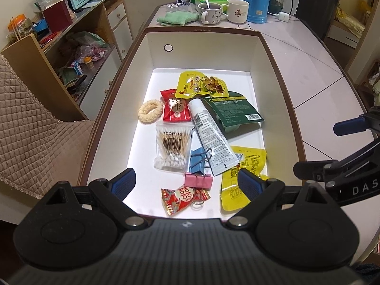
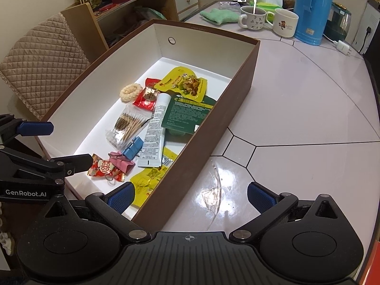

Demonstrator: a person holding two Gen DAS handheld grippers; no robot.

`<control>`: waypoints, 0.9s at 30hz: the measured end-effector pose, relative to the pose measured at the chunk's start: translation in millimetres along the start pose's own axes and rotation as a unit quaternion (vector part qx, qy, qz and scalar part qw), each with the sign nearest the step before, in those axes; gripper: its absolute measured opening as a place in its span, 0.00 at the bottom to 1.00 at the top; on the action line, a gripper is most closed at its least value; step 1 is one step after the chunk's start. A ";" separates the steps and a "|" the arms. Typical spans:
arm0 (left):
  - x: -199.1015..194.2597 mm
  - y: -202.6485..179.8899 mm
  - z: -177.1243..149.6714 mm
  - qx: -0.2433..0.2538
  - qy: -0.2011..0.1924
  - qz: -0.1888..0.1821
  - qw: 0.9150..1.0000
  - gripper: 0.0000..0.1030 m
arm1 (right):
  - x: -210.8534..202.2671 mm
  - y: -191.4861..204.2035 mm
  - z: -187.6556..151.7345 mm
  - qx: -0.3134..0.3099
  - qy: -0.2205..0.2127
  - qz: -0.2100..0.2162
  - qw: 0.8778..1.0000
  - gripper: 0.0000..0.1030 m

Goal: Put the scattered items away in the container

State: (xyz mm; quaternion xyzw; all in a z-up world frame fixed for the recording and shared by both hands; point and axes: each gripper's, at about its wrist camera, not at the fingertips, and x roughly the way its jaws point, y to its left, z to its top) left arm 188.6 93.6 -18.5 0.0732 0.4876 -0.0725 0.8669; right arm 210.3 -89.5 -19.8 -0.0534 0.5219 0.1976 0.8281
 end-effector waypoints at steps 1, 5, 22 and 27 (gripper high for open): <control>1.0 0.1 1.0 0.001 0.000 0.000 1.000 0.88 | 0.6 -0.5 0.7 0.000 0.000 0.000 1.000 1.00; 4.7 0.7 4.3 0.004 0.001 -0.001 1.000 0.88 | 2.2 -2.2 3.0 0.002 0.002 -0.001 1.000 1.00; 11.2 2.0 17.2 0.016 -0.003 -0.001 1.000 0.88 | 5.8 -5.3 12.6 0.010 0.001 -0.001 1.000 1.00; 15.1 1.7 20.2 0.020 -0.002 -0.002 1.000 0.88 | 7.2 -7.0 13.6 0.014 0.002 -0.003 1.000 1.00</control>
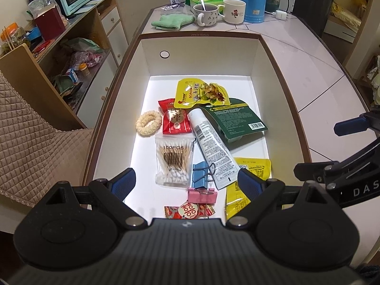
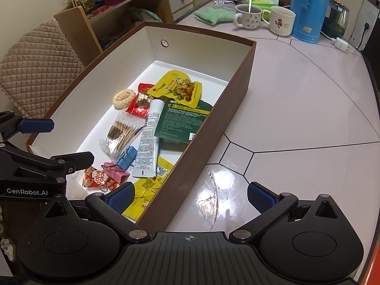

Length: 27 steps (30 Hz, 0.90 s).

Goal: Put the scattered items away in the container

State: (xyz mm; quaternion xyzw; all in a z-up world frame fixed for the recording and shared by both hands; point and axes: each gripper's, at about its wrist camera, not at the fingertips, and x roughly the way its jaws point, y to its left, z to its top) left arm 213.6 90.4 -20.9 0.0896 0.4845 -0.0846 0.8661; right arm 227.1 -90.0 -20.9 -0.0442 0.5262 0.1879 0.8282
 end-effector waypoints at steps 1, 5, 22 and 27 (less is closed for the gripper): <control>0.6 -0.1 0.8 0.001 0.000 0.000 1.000 0.88 | 0.3 -0.5 0.3 0.001 0.000 -0.001 1.000 1.00; 3.4 0.0 4.0 0.003 -0.002 -0.003 1.000 0.88 | 1.5 -2.0 1.4 0.004 0.002 -0.004 1.000 1.00; 17.9 2.2 13.5 0.007 0.001 -0.009 1.000 0.88 | 7.2 -7.7 8.5 0.015 -0.001 -0.010 1.000 1.00; 21.8 2.6 16.5 0.008 0.001 -0.009 1.000 0.88 | 9.1 -9.2 9.8 0.018 0.000 -0.010 1.000 1.00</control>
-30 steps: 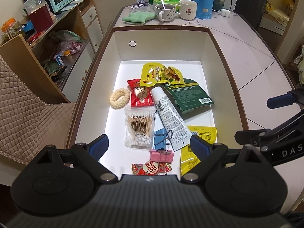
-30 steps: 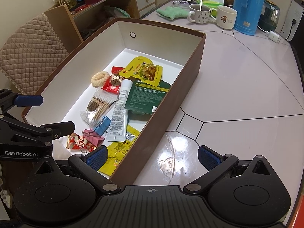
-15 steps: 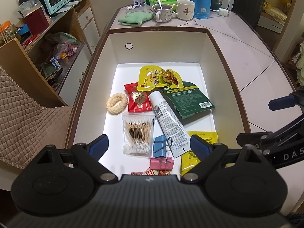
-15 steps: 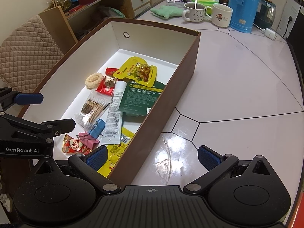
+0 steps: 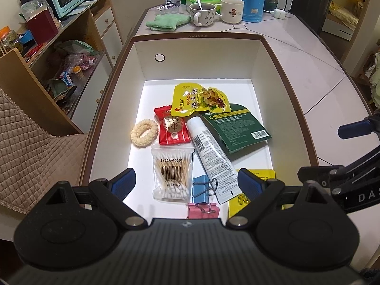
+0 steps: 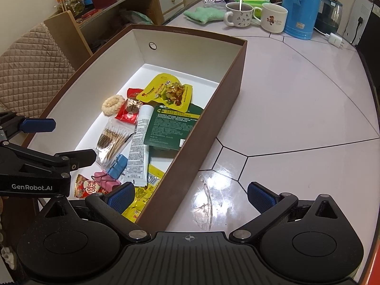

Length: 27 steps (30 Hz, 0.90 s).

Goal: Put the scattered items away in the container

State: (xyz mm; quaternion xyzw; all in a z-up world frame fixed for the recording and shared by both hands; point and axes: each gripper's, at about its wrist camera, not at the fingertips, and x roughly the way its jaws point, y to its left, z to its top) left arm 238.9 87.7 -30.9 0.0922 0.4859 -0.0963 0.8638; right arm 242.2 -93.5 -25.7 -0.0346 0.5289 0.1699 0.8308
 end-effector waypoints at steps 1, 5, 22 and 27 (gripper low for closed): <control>0.5 0.1 0.5 0.000 0.000 0.000 1.000 0.88 | 0.3 -0.3 0.3 0.000 0.000 0.000 1.000 1.00; 2.5 -0.3 2.3 0.001 0.000 -0.001 1.000 0.88 | 1.6 -1.5 1.1 0.002 0.001 0.000 1.000 1.00; 1.3 -2.3 2.5 0.004 0.001 0.002 1.000 0.88 | 2.5 -2.4 1.8 0.003 0.001 0.004 1.000 1.00; -10.7 -4.3 -3.0 0.001 -0.006 0.009 1.000 0.88 | -4.8 -0.5 -2.4 -0.002 -0.005 0.007 1.000 1.00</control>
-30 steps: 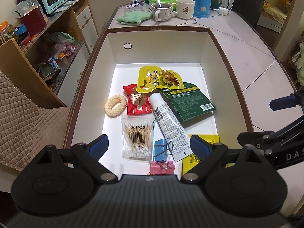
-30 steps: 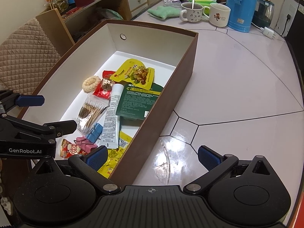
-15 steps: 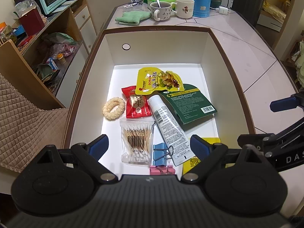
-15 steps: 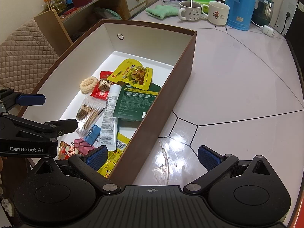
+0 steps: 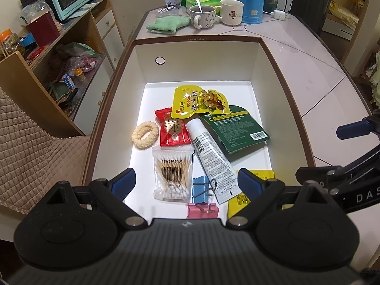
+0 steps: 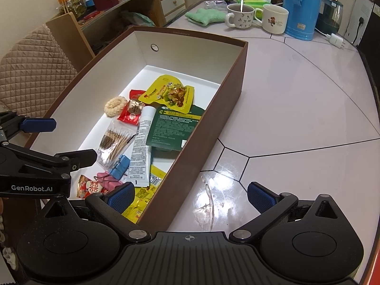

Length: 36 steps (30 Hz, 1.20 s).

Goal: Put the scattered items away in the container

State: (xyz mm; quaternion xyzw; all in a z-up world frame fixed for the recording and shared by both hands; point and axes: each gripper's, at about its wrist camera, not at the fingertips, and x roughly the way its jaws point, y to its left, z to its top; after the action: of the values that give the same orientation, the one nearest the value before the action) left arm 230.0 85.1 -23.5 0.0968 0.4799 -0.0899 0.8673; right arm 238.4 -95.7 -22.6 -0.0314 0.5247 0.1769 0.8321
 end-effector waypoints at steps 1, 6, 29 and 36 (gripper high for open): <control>-3.8 -0.7 -1.7 -0.001 -0.002 0.002 1.000 0.88 | -2.2 0.8 -1.3 -0.002 -0.002 0.001 1.000 1.00; -26.4 -7.0 -13.0 -0.004 -0.012 0.013 1.000 0.88 | -18.6 4.0 -12.0 -0.010 -0.014 0.005 1.000 1.00; -100.3 -57.9 -77.5 -0.042 -0.033 0.052 0.997 0.88 | -75.6 4.1 -76.9 -0.055 -0.038 0.038 0.997 1.00; -110.6 -68.1 -91.6 -0.058 -0.044 0.065 0.995 0.88 | -80.6 0.1 -87.9 -0.072 -0.034 0.046 0.996 1.00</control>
State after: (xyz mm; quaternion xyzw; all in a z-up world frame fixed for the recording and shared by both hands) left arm 80.5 49.6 17.3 0.0735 0.4386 -0.0092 0.8956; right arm 131.5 -137.5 9.4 -0.0607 0.4828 0.2535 0.8360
